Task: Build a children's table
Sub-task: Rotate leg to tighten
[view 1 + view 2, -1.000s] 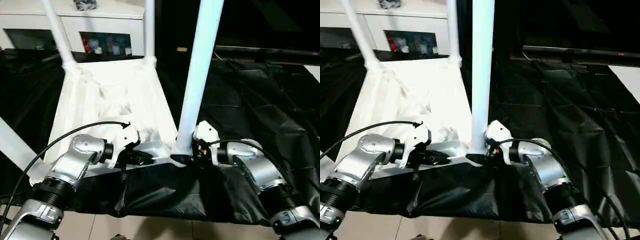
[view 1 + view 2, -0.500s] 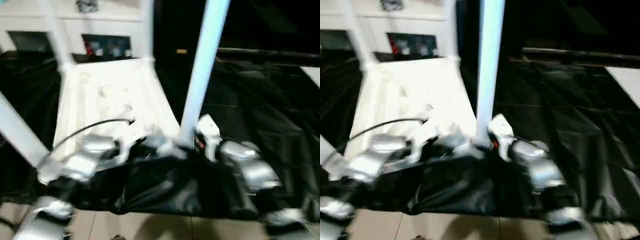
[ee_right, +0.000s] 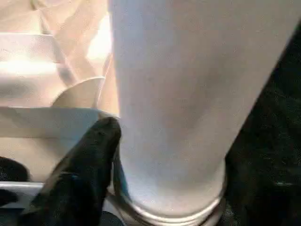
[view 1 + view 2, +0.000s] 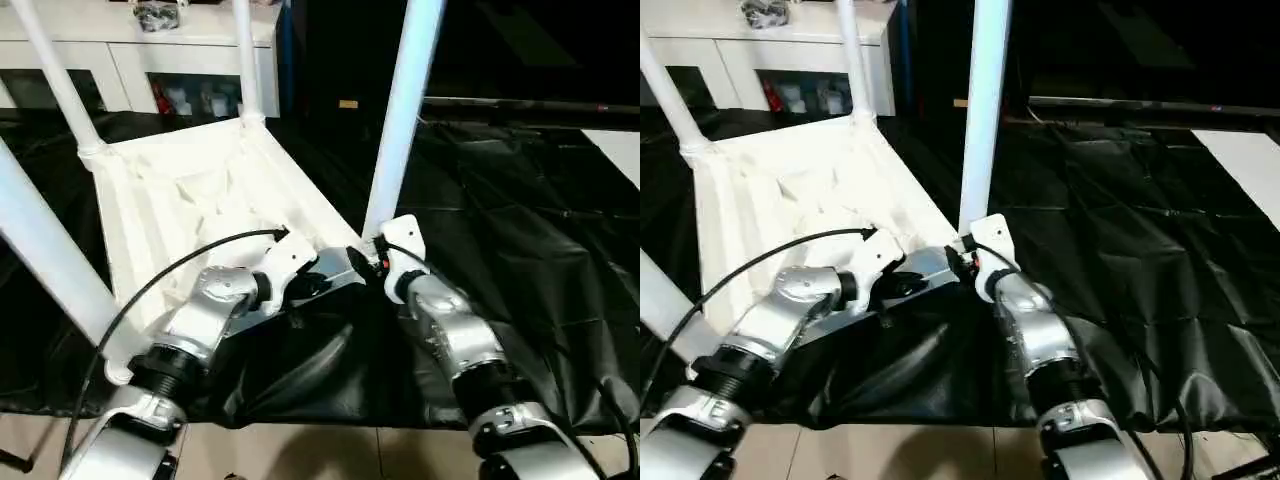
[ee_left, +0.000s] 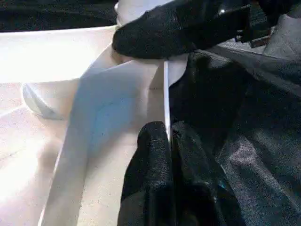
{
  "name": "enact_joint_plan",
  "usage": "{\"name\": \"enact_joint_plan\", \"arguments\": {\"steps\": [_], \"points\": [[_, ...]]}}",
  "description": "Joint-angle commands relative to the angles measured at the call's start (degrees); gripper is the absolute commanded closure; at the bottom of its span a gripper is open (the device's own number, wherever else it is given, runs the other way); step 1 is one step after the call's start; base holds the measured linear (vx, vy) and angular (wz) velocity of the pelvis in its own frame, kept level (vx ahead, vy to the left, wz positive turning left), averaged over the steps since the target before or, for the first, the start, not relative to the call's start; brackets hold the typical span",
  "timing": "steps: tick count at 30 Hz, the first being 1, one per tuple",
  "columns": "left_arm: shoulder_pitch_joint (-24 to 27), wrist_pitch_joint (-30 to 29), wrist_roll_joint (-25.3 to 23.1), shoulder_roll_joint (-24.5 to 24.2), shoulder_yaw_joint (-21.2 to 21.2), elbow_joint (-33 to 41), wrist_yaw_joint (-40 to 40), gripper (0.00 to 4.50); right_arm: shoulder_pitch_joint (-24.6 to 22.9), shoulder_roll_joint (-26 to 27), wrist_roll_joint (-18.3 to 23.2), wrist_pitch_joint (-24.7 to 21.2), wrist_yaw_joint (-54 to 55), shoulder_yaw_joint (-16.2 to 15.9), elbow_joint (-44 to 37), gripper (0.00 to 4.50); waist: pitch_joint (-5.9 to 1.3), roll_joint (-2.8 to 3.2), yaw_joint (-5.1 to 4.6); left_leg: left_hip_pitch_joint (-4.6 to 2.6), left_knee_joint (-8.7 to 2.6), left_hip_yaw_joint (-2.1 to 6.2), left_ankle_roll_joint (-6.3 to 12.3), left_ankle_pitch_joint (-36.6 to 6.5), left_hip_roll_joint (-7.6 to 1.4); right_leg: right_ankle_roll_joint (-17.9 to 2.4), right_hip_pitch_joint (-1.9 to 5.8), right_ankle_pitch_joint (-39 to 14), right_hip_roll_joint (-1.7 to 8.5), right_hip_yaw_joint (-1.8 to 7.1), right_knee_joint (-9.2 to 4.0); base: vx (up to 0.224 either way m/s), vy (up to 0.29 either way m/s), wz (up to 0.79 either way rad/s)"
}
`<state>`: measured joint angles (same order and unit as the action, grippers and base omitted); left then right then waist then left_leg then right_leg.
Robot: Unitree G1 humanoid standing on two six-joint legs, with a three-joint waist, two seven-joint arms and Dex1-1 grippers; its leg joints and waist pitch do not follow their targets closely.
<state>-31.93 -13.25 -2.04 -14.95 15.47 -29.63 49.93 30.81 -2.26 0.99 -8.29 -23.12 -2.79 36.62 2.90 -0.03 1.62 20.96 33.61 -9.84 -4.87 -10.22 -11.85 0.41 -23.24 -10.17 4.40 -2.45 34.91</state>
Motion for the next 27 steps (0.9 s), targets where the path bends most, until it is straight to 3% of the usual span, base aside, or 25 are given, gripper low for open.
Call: {"name": "enact_joint_plan", "arguments": {"steps": [1,4,6,8,11,16,19,21,22,27], "points": [[-0.1,1.7,1.0,0.8,2.4,1.2,2.9,4.50,-0.3,1.3,1.5,0.3,-5.6,-4.7,-1.1,0.91,-3.41,-0.10,0.24,-0.18,-4.40,0.14,0.02,-17.2,-0.69,-9.5,2.12,-20.1,2.84,1.90,-5.07,0.000,0.000,0.00],[0.8,3.0,1.9,-1.9,1.7,2.1,7.1,4.50,-0.7,-2.4,0.2,1.6,-9.8,-6.5,-2.2,0.64,-3.63,0.06,0.39,0.05,-4.21,0.01,0.59,-14.4,-0.71,-11.4,2.56,-14.4,2.79,1.83,-4.45,0.000,0.000,0.00],[1.1,3.7,2.4,-2.8,1.7,2.5,9.0,4.50,-0.9,-3.5,0.0,2.0,-11.8,-6.9,-2.7,0.54,-3.66,0.18,0.49,-0.23,-4.06,-0.14,0.95,-13.5,-0.76,-12.4,2.41,-12.2,2.70,1.90,-4.31,0.000,0.000,0.00],[1.6,4.2,3.8,-4.9,1.8,3.5,13.8,4.50,-2.1,-6.9,1.5,2.1,-20.3,-7.8,-5.7,0.54,-3.80,0.01,0.62,-0.08,-3.98,-0.11,1.67,-12.1,-0.81,-13.4,2.93,-8.0,2.47,1.80,-3.76,0.000,0.000,0.00],[1.6,4.3,4.4,-6.4,2.1,3.9,16.7,4.50,-3.1,-9.4,3.3,1.2,-27.2,-8.4,-8.6,0.54,-3.72,0.02,0.73,-0.30,-3.88,-0.34,2.72,-11.6,-1.00,-14.8,2.68,-5.4,2.48,1.89,-3.50,0.000,0.000,0.00],[1.2,4.3,5.6,-9.1,2.9,4.3,23.1,4.50,-4.1,-12.8,6.0,0.4,-35.2,-10.3,-11.5,0.87,-3.55,-0.06,1.33,-0.46,-3.95,-0.42,2.45,-12.7,-1.02,-14.4,2.83,-9.2,2.68,1.98,-3.75,0.000,0.000,0.00],[1.1,4.2,5.9,-9.5,2.9,4.2,24.0,4.50,-4.5,-13.4,6.4,0.0,-36.9,-10.9,-12.4,1.29,-3.46,-0.03,1.74,-0.64,-4.02,-0.45,2.07,-13.5,-1.15,-14.0,2.55,-11.1,2.74,2.01,-3.87,0.000,0.000,0.00],[1.0,3.9,6.5,-10.1,3.0,4.3,25.7,4.50,-5.1,-14.6,6.7,-0.6,-39.6,-11.7,-13.8,1.35,-3.35,-0.37,1.78,-0.59,-4.10,-0.44,1.65,-14.0,-1.09,-13.6,2.58,-12.7,2.70,1.99,-4.05,0.000,0.000,0.00],[1.0,3.9,6.5,-10.2,3.0,4.4,26.0,4.50,-5.2,-14.8,6.7,-0.7,-40.1,-11.9,-14.1,1.43,-3.37,-0.19,1.94,-0.72,-4.10,-0.44,1.51,-14.2,-1.16,-13.3,2.40,-13.5,2.82,2.07,-4.07,0.000,0.000,0.00],[1.4,3.9,6.7,-11.1,2.8,4.6,27.5,4.50,-6.1,-16.4,5.6,-0.2,-43.5,-13.5,-15.3,1.78,-3.44,-0.41,2.06,-0.46,-4.07,-0.35,1.58,-13.0,-1.10,-13.2,2.57,-12.5,2.83,2.02,-3.89,0.000,0.000,0.00]]}}
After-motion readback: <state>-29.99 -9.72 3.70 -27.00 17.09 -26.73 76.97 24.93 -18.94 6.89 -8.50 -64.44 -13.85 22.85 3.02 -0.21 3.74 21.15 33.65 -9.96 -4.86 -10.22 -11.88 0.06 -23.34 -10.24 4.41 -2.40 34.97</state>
